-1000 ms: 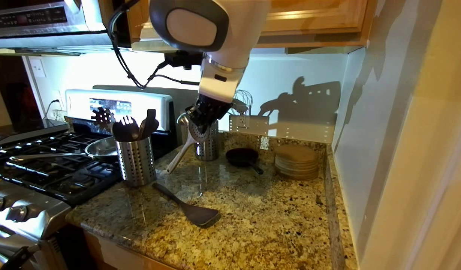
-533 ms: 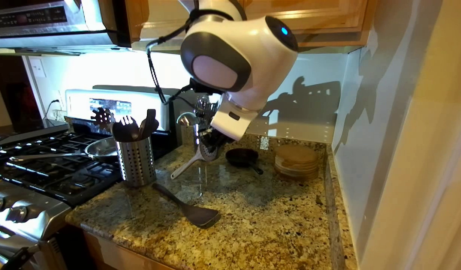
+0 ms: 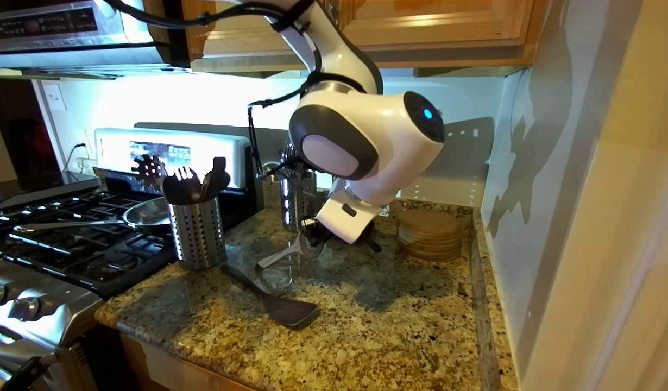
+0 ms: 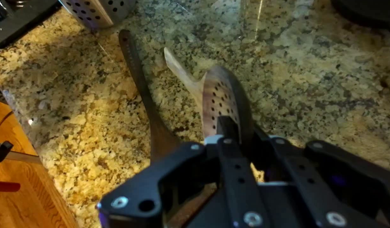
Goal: Remove the spatula and spoon from the utensil holder closer to you respectively
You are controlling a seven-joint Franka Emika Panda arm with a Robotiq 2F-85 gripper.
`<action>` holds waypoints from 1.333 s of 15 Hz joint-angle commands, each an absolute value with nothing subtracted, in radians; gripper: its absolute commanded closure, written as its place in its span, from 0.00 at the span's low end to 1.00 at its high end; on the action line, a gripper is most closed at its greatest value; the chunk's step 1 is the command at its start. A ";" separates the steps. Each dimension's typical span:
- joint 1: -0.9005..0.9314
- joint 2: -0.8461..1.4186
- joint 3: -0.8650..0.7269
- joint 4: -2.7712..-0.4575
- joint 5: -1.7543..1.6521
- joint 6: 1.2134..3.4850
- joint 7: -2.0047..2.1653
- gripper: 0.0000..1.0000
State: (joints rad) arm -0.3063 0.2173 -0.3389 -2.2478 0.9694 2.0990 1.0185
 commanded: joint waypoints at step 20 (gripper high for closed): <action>-0.283 0.234 -0.367 -2.252 0.903 2.171 0.980 0.00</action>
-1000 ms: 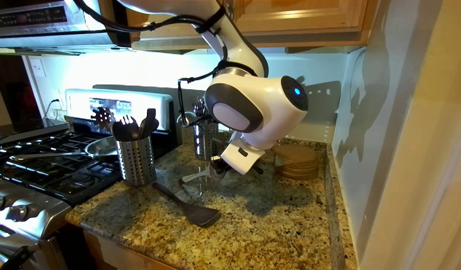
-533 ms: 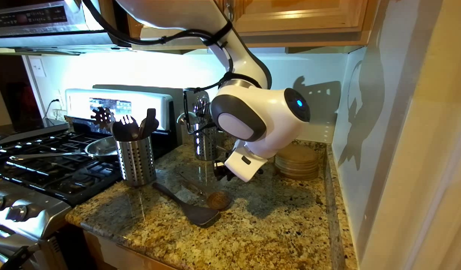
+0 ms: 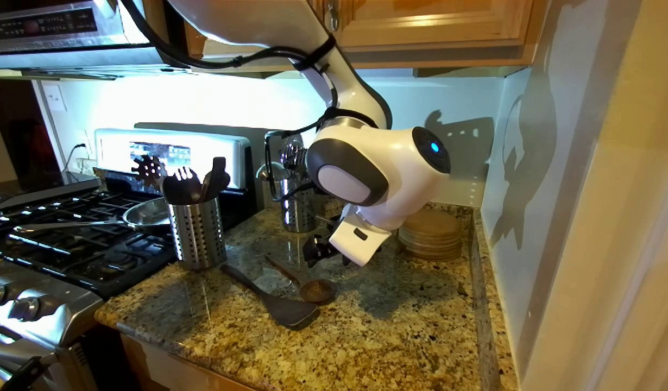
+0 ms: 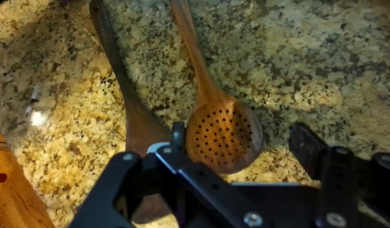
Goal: Remove the spatula and spoon from the utensil holder closer to you respectively
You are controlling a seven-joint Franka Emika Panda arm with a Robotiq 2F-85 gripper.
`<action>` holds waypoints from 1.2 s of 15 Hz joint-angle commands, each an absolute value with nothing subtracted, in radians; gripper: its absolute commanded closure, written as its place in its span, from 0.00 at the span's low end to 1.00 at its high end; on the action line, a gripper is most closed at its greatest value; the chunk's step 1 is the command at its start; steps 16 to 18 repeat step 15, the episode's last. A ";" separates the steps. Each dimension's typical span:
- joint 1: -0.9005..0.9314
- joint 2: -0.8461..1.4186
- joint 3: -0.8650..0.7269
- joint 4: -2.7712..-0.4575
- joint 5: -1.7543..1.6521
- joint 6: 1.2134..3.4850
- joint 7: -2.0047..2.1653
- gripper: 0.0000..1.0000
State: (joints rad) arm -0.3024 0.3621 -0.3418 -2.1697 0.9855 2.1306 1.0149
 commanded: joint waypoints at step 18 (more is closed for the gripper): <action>-0.314 -0.090 -0.344 -2.325 0.578 2.147 0.935 0.00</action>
